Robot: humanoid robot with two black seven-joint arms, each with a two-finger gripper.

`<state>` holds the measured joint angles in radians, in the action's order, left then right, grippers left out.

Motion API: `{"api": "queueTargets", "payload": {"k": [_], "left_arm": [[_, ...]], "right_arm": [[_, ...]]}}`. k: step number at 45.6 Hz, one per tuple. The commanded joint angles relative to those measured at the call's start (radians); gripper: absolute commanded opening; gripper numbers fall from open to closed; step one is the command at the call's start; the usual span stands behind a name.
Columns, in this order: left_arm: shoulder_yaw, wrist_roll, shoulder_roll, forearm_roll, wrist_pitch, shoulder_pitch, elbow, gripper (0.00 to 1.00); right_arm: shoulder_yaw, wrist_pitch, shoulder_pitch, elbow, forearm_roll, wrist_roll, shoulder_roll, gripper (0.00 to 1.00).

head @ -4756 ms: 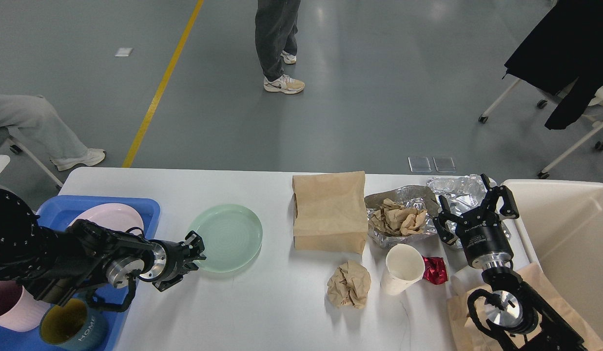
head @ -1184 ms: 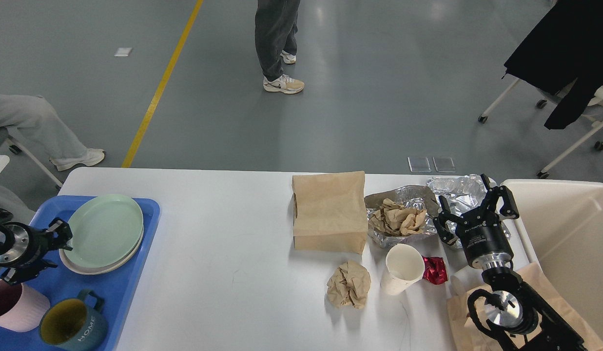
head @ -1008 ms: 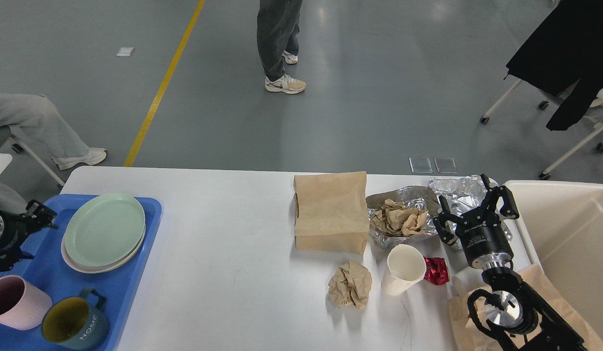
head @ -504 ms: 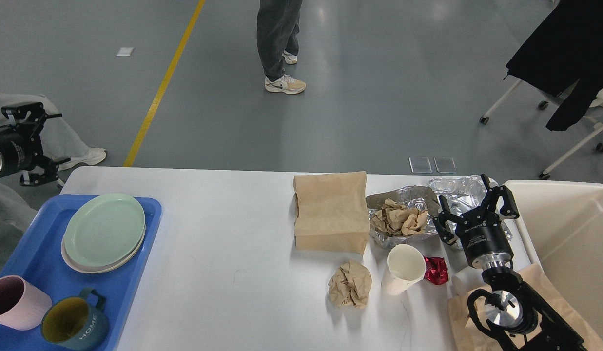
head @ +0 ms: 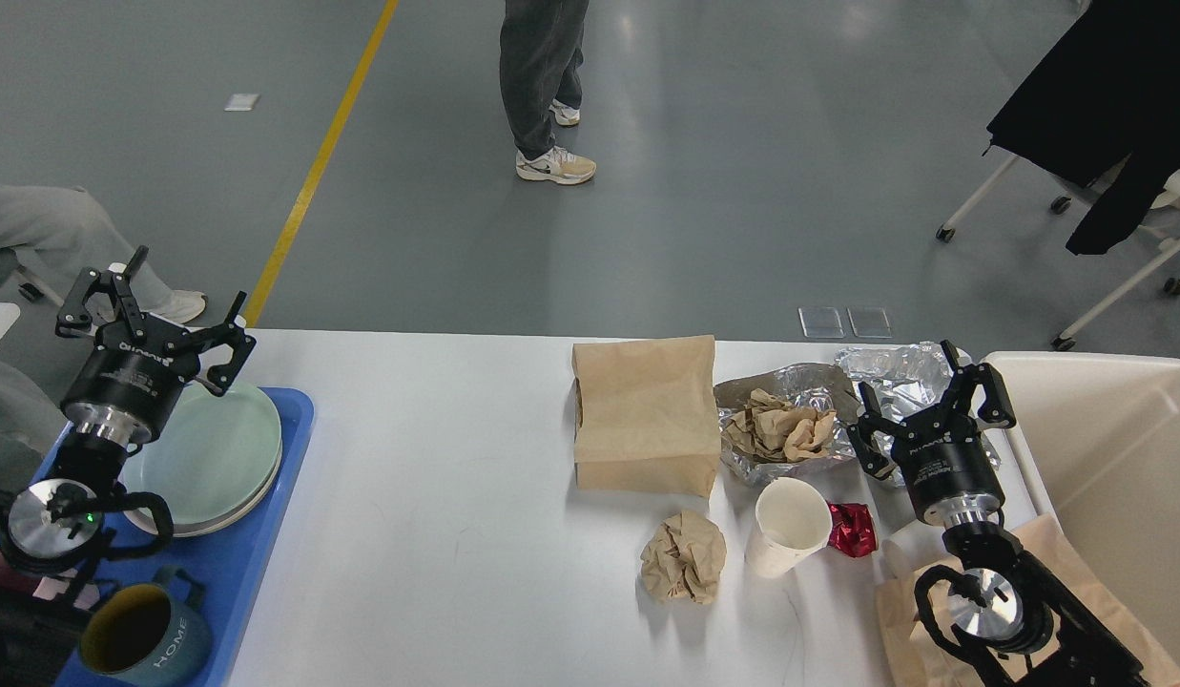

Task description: Tidy desktop

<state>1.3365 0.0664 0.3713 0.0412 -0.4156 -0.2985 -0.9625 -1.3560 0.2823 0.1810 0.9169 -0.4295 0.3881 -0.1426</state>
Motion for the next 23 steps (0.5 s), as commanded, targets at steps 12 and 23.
{"api": "queueTargets", "payload": {"k": [12, 23], "left_arm": [[0.181, 0.158, -0.118, -0.303, -0.003, 0.018, -0.019, 0.96], [0.210, 0.153, -0.120, -0.164, -0.006, -0.071, 0.162, 0.96]], "right_arm": [[0.000, 0.000, 0.000, -0.001, 0.000, 0.000, 0.000, 1.00], [0.000, 0.000, 0.000, -0.001, 0.000, 0.000, 0.000, 1.00]]}}
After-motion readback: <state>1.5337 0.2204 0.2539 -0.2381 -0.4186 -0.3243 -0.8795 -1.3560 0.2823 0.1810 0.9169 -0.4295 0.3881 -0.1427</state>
